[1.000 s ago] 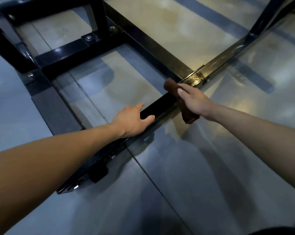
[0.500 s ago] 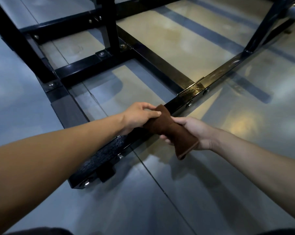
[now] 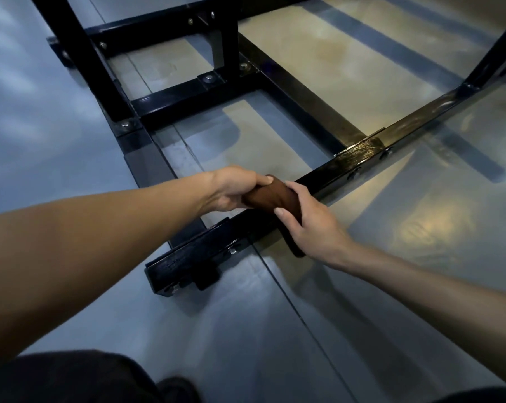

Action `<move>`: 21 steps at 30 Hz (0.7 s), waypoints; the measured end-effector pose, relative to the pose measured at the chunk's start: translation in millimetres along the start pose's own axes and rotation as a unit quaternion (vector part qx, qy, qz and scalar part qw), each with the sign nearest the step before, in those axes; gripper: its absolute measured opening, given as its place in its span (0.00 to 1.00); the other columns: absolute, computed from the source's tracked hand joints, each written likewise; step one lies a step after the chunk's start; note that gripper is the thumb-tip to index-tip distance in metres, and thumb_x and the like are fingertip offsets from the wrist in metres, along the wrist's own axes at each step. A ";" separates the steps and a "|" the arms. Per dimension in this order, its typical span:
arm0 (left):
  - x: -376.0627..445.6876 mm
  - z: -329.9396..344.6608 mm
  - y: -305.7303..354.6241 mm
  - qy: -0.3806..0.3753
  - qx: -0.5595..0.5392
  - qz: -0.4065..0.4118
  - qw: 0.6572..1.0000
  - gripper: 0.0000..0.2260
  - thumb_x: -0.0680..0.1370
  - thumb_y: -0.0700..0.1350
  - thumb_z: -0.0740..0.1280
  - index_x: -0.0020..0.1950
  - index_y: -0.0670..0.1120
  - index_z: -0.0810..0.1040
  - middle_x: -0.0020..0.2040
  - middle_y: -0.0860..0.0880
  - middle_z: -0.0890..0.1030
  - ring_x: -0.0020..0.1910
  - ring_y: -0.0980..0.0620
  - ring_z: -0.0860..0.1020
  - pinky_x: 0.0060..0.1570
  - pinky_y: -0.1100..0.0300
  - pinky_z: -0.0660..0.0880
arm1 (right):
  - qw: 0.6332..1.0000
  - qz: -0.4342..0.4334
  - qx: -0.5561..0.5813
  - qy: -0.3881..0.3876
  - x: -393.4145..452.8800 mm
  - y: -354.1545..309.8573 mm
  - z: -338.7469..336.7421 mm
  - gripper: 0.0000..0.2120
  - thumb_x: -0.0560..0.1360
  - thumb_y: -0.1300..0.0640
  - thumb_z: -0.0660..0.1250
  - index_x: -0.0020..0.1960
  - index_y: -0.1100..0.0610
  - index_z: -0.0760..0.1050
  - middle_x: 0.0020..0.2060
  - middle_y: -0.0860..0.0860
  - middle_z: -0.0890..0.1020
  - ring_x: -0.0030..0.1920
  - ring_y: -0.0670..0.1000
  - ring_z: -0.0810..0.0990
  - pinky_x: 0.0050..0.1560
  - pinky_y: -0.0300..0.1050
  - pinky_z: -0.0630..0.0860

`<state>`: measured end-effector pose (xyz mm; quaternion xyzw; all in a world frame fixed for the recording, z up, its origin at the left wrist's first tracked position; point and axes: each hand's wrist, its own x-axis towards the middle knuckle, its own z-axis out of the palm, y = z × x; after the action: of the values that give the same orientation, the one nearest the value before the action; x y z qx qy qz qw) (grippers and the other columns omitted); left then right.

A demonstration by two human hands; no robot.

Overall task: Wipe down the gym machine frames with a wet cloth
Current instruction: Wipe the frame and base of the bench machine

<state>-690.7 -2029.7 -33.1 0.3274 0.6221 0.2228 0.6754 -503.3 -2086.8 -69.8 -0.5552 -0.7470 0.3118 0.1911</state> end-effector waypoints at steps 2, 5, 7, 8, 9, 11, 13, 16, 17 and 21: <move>1.3 -10.7 -8.4 0.001 0.003 0.002 1.000 0.08 0.83 0.45 0.66 0.58 0.41 0.80 0.50 0.44 0.83 0.44 0.51 0.82 0.45 0.57 0.83 | 1.000 -0.025 -0.005 -0.004 4.3 -1.1 10.1 0.24 0.83 0.45 0.62 0.77 0.47 0.62 0.66 0.52 0.78 0.64 0.55 0.77 0.62 0.47 0.72; 7.0 -25.3 -25.5 0.041 0.140 0.062 0.987 0.14 0.84 0.51 0.65 0.58 0.41 0.81 0.49 0.44 0.83 0.43 0.49 0.81 0.48 0.54 0.82 | 0.999 -0.016 -0.031 0.009 10.8 14.9 21.2 0.20 0.83 0.46 0.61 0.74 0.48 0.66 0.62 0.55 0.79 0.62 0.59 0.78 0.62 0.51 0.74; 10.5 -43.5 -35.4 0.087 0.359 0.132 0.920 0.14 0.85 0.50 0.61 0.60 0.42 0.79 0.54 0.43 0.84 0.49 0.46 0.81 0.57 0.53 0.80 | 0.997 0.034 -0.062 0.036 14.5 30.7 20.6 0.23 0.85 0.48 0.60 0.78 0.50 0.64 0.63 0.59 0.77 0.62 0.64 0.77 0.62 0.54 0.72; 10.4 -53.5 -39.0 0.090 0.471 0.147 0.865 0.14 0.86 0.48 0.59 0.65 0.43 0.78 0.60 0.42 0.82 0.56 0.44 0.80 0.61 0.52 0.76 | 0.993 0.060 -0.093 0.048 15.7 35.8 19.5 0.25 0.85 0.49 0.58 0.81 0.50 0.61 0.64 0.61 0.74 0.61 0.67 0.77 0.61 0.56 0.73; 11.3 -65.1 -43.9 0.075 0.557 0.146 0.814 0.15 0.85 0.46 0.57 0.70 0.44 0.75 0.65 0.41 0.79 0.62 0.41 0.77 0.64 0.50 0.74 | 0.986 0.076 -0.135 0.057 14.6 38.8 21.4 0.26 0.86 0.49 0.58 0.82 0.50 0.58 0.65 0.62 0.71 0.58 0.69 0.77 0.59 0.59 0.74; 13.3 -86.8 -55.1 0.017 0.698 0.118 0.706 0.21 0.83 0.43 0.57 0.76 0.46 0.68 0.71 0.40 0.74 0.68 0.38 0.73 0.67 0.47 0.72 | 0.975 0.067 -0.201 0.069 9.0 36.9 30.7 0.28 0.85 0.50 0.58 0.84 0.50 0.55 0.67 0.61 0.67 0.50 0.70 0.79 0.50 0.62 0.77; 11.9 -103.7 -64.6 -0.029 0.797 0.093 0.596 0.22 0.82 0.44 0.57 0.76 0.47 0.68 0.71 0.42 0.74 0.69 0.39 0.71 0.69 0.46 0.70 | 0.971 0.010 -0.234 0.053 0.7 28.0 45.7 0.30 0.83 0.53 0.61 0.83 0.51 0.56 0.72 0.59 0.64 0.44 0.69 0.80 0.42 0.61 0.79; 10.8 -119.9 -74.4 -0.038 0.818 0.132 0.559 0.17 0.84 0.45 0.55 0.71 0.47 0.73 0.68 0.45 0.75 0.70 0.43 0.70 0.70 0.47 0.69 | 0.953 -0.130 -0.275 -0.004 -9.8 6.4 72.0 0.34 0.80 0.57 0.64 0.83 0.49 0.55 0.83 0.48 0.52 0.42 0.65 0.80 0.36 0.58 0.78; 10.1 -123.5 -73.5 -0.038 0.807 0.136 0.573 0.16 0.85 0.46 0.54 0.69 0.47 0.73 0.68 0.46 0.75 0.70 0.43 0.70 0.69 0.46 0.70 | 0.942 -0.169 -0.289 -0.030 -12.2 -3.4 82.7 0.36 0.79 0.57 0.64 0.84 0.48 0.53 0.83 0.44 0.49 0.41 0.63 0.78 0.35 0.56 0.77; 11.9 -132.0 -69.6 -0.029 0.807 0.129 0.575 0.13 0.85 0.46 0.57 0.68 0.48 0.73 0.67 0.47 0.73 0.70 0.45 0.69 0.63 0.46 0.74 | 0.900 -0.293 -0.313 -0.075 -11.5 -33.1 99.8 0.36 0.75 0.56 0.65 0.82 0.49 0.62 0.82 0.43 0.60 0.35 0.58 0.75 0.29 0.48 0.72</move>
<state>-826.8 -2047.2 -93.0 0.8205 0.4755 -0.2963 0.1133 -586.2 -2129.3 -119.8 -0.3172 -0.9472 0.0325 0.0341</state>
